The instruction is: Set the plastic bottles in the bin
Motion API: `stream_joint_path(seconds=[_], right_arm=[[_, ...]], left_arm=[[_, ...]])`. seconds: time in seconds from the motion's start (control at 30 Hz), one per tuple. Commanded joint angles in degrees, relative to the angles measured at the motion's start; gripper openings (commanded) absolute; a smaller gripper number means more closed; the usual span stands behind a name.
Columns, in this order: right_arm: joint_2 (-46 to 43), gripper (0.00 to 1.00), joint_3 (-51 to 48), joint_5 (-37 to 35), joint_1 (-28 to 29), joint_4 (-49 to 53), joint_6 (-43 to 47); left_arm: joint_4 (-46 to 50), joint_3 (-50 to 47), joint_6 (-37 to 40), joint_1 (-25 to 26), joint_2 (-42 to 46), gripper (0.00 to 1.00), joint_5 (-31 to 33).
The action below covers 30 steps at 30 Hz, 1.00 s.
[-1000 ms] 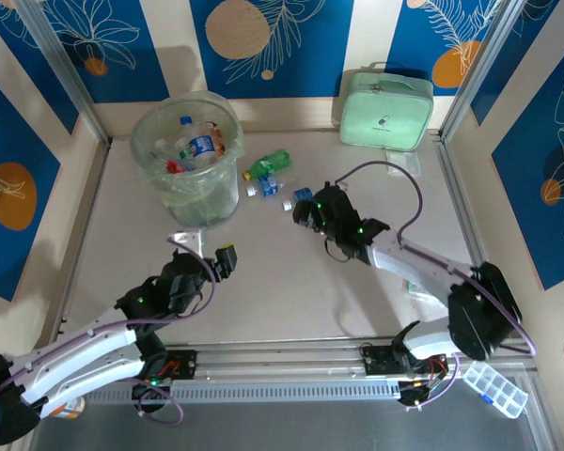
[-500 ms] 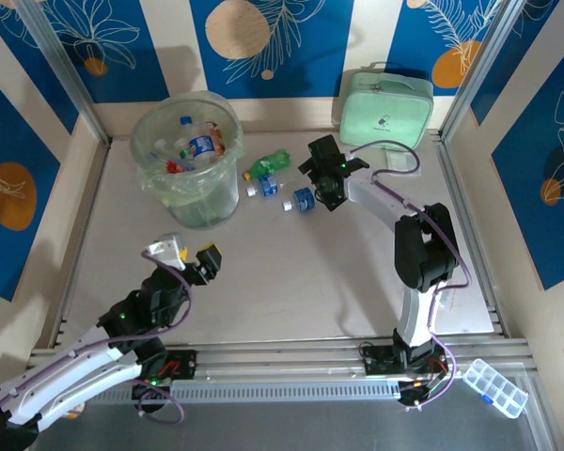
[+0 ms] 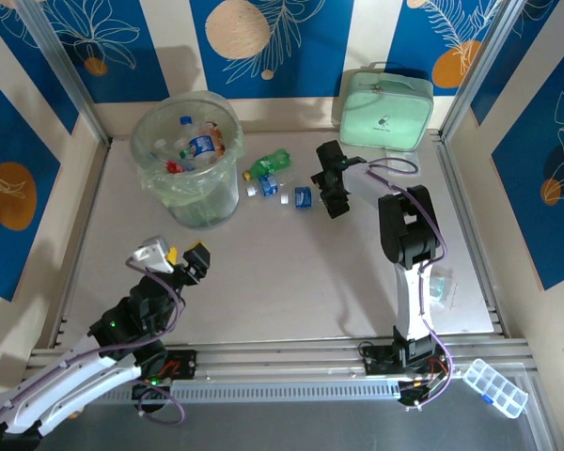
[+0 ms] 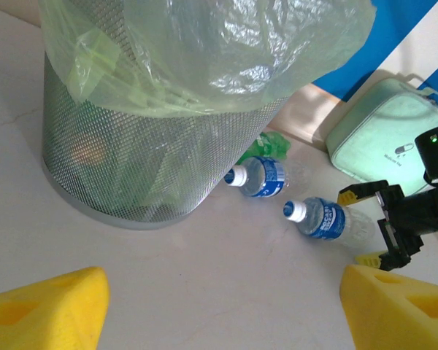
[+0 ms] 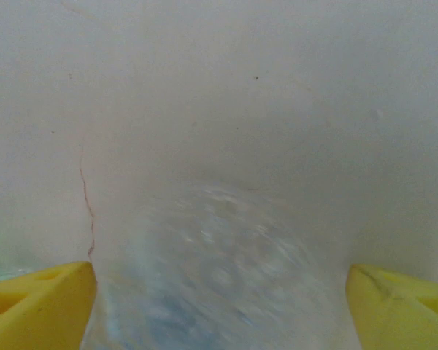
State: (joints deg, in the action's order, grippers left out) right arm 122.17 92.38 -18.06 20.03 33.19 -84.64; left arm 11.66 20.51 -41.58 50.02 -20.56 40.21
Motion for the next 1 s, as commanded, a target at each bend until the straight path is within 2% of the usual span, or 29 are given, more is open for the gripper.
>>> stream_joint_path(seconds=[0.0, 0.27, 0.43, 0.53, 0.8, 0.87, 0.97], right_arm=[[1.96, 0.83, 1.58, 1.32, 0.54, 0.17, -1.68], [2.77, 0.7, -0.24, 0.93, 0.4, -1.8, -1.02], [0.18, 0.57, -2.91, 0.4, 0.45, -3.44, -0.22], [-1.8, 0.55, -4.74, 0.25, 0.37, -4.05, 0.37], [-10.64, 0.51, -12.81, -0.01, 1.23, -6.31, 3.8], [-14.12, 0.46, -15.98, -0.11, 2.03, -7.39, 4.6], [-19.18, 0.45, -18.77, -2.28, 4.0, -6.7, 6.47]], left_arm=[[-0.11, -0.39, 0.25, 0.39, -0.41, 0.82, 1.21], [-0.5, -0.52, 0.54, 0.38, -0.77, 0.83, 2.0], [-0.67, -0.39, 0.54, 0.31, -1.55, 0.83, 2.27], [-1.09, -0.39, 0.78, 0.32, -1.92, 0.82, 2.22], [-1.95, -0.12, 1.06, 0.29, -3.69, 0.85, 1.7], [-1.22, 0.29, 0.55, 0.34, -3.79, 0.85, 1.56], [-0.13, 0.45, -0.14, 0.36, -2.97, 0.85, 1.87]])
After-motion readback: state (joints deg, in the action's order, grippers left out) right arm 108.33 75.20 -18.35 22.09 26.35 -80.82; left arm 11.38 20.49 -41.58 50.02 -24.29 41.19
